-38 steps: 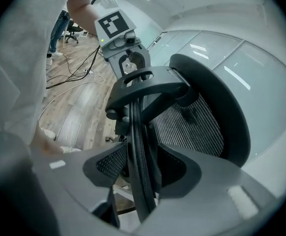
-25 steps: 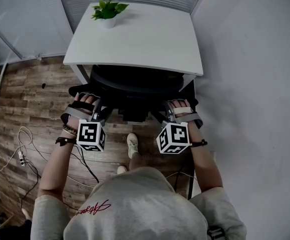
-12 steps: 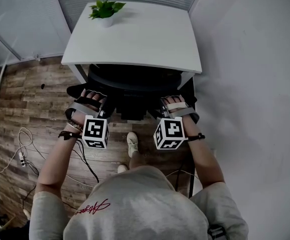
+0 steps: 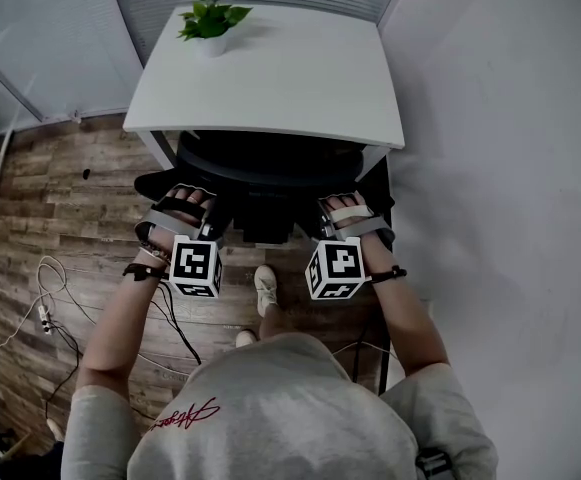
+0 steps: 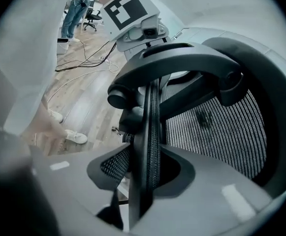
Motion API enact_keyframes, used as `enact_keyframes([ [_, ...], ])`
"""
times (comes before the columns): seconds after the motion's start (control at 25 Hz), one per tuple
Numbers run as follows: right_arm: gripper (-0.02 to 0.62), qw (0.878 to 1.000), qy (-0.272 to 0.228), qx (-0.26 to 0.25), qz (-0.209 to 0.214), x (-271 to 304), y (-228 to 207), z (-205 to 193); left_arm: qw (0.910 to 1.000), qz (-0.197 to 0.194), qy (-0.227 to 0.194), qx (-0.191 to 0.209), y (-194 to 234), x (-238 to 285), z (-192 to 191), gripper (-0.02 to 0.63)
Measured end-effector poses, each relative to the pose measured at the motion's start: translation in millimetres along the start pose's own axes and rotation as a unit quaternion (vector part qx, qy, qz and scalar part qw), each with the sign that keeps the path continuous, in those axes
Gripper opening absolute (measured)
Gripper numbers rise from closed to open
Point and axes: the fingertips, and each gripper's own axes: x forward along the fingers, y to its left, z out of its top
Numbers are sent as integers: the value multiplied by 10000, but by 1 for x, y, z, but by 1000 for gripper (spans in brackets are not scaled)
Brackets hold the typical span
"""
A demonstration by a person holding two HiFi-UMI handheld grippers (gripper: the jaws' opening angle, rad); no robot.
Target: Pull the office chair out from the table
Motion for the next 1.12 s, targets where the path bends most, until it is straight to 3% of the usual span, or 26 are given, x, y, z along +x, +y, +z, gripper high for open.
enact_keyframes([
  [0.32,98,9996,94,-130,-229,1,1,-2,9999,90,82,31,-4,2,-2,112],
  [0.6,99,9977,204,393,517,0,6,-6,9999,119,126,-2,-2,2,6,108],
  [1.12,100,9962,246,537,636,-6,15,0,9999,61,130,-7,-11,-6,7,99],
])
